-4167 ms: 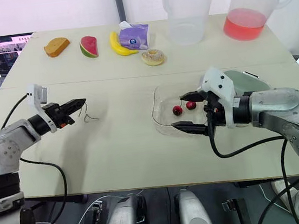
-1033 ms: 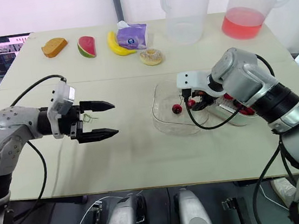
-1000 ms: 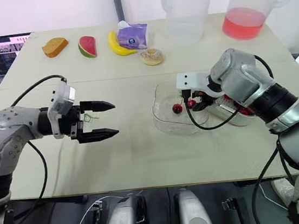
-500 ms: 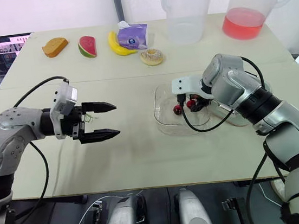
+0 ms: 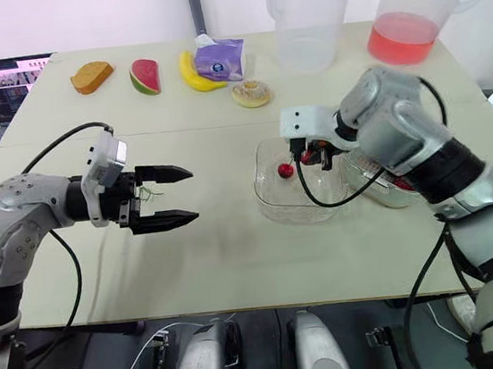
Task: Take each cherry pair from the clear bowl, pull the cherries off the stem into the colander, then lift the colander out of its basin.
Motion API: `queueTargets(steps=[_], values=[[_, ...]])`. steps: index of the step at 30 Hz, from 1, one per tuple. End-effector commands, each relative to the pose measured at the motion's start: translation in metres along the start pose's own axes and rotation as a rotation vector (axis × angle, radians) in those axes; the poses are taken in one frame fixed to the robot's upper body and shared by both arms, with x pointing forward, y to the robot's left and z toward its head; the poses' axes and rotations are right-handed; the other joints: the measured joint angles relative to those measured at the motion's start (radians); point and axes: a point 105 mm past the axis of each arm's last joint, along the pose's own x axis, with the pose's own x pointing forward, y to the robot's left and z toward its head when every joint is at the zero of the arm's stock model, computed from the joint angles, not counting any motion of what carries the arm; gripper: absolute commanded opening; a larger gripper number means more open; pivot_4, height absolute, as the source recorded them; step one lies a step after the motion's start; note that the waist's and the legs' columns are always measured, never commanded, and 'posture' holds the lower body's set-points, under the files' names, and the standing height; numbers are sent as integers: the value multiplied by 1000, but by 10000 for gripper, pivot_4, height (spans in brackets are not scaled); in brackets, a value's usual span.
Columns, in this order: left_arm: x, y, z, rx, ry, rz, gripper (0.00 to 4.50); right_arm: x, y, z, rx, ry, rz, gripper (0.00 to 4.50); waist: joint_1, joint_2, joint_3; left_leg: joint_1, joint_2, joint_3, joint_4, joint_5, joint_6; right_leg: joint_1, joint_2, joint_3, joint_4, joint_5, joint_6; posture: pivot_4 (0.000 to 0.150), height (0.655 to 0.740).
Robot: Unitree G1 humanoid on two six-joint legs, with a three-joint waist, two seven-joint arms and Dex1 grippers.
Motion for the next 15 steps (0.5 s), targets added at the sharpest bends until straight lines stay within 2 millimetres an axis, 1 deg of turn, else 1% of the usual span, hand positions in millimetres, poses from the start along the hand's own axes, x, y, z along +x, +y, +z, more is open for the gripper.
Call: queueTargets(steps=[1, 4, 7, 8, 11, 15], values=[[0, 1, 17, 29, -47, -2, 45000, -36, 12, 13, 24, -115, -30, 4594, 2, 0, 0, 0, 0, 0, 0, 0, 0, 0, 0, 0, 0, 0, 0, 1500, 7400], [2, 5, 24, 14, -83, 11, 45000, -48, 17, 21, 24, -187, -91, 4594, -2, 0, 0, 0, 0, -1, 0, 0, 0, 1, -1, 0, 0, 0, 0, 1500, 7400], [5, 11, 33, -8, -132, 30, 45000, -56, 20, 37, -14, -303, -189, 4594, -7, 0, 0, 1, 1, -1, 0, 0, 0, 1, 0, 1, 1, 0, 0, 1500, 7400], [7, 13, 38, -25, -163, 35, 45000, -57, 24, 45, -70, -357, -223, 4594, -6, 0, 0, 1, 1, 0, 0, 0, 0, 1, 0, 1, 1, 0, 0, 1500, 7400], [14, 23, 52, -101, -263, 61, 45000, -57, 38, 56, -154, -469, -323, 4594, -1, 0, 0, 1, 1, -1, 0, 0, 0, 1, 0, 1, 1, 0, 0, 1500, 7400], [20, 34, 63, -181, -341, 97, 45000, -49, 48, 61, -183, -526, -429, 4594, -1, 0, 0, 1, -1, -1, 1, 0, 0, 2, -1, 1, 2, 0, 0, 1500, 7400]])
